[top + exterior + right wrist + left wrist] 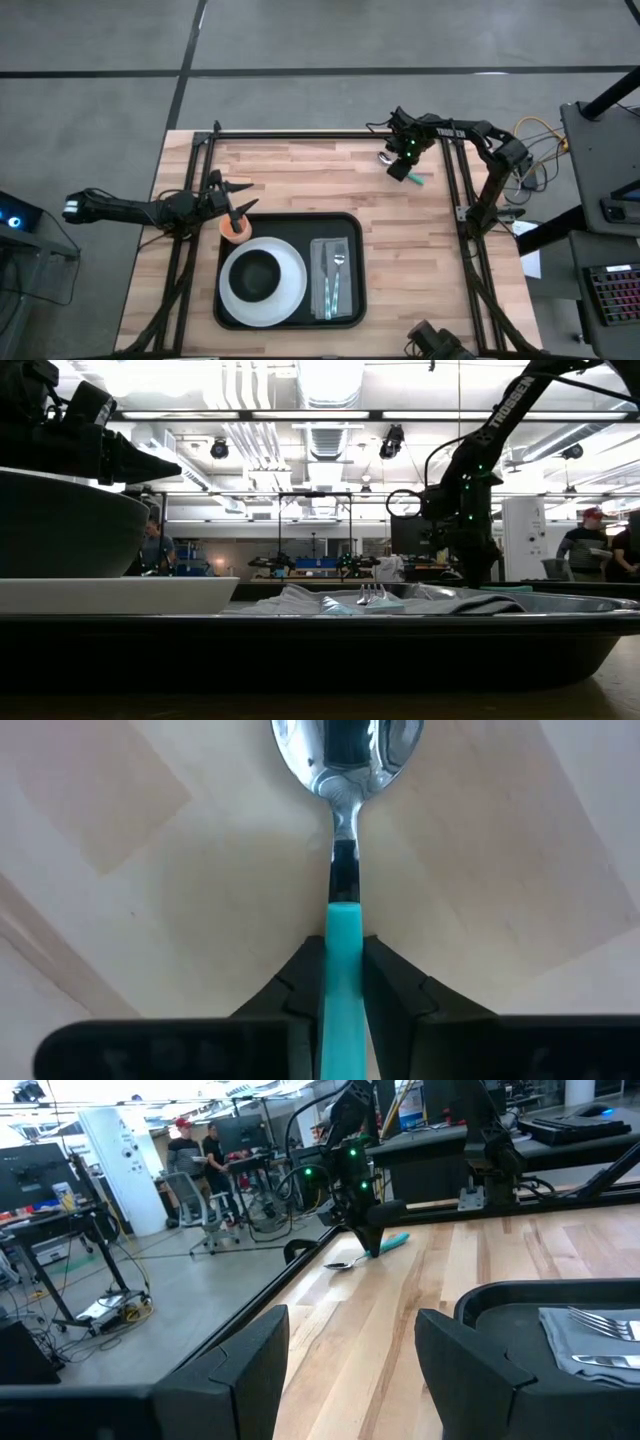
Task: Set up tray
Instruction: Put the green spoon on the gray napkin to the left of the green patterned fork
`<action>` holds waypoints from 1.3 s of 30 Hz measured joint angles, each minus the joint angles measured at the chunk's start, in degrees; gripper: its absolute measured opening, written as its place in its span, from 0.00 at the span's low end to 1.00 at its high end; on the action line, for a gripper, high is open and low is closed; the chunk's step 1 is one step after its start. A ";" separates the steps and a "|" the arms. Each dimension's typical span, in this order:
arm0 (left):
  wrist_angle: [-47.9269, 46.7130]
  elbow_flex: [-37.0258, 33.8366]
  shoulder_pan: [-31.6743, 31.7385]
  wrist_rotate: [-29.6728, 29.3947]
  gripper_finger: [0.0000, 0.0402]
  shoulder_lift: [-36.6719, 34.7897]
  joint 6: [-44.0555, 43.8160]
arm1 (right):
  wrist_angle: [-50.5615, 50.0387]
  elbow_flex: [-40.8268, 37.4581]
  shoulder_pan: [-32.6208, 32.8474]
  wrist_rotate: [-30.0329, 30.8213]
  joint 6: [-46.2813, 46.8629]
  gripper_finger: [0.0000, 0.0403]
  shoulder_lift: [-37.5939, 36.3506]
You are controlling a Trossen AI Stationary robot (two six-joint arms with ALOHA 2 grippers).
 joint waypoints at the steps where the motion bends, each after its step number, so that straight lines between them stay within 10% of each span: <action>1: 0.00 0.00 0.00 0.00 0.49 0.00 0.00 | -0.06 0.00 0.11 -0.07 1.19 0.10 -0.05; 16: 0.00 0.04 -0.02 0.00 0.49 -0.02 0.00 | -2.59 -0.24 9.56 -0.35 18.28 0.10 -6.47; 39: 0.00 0.07 -0.01 0.00 0.49 -0.02 0.01 | -2.44 0.49 44.14 3.28 64.26 0.10 -10.42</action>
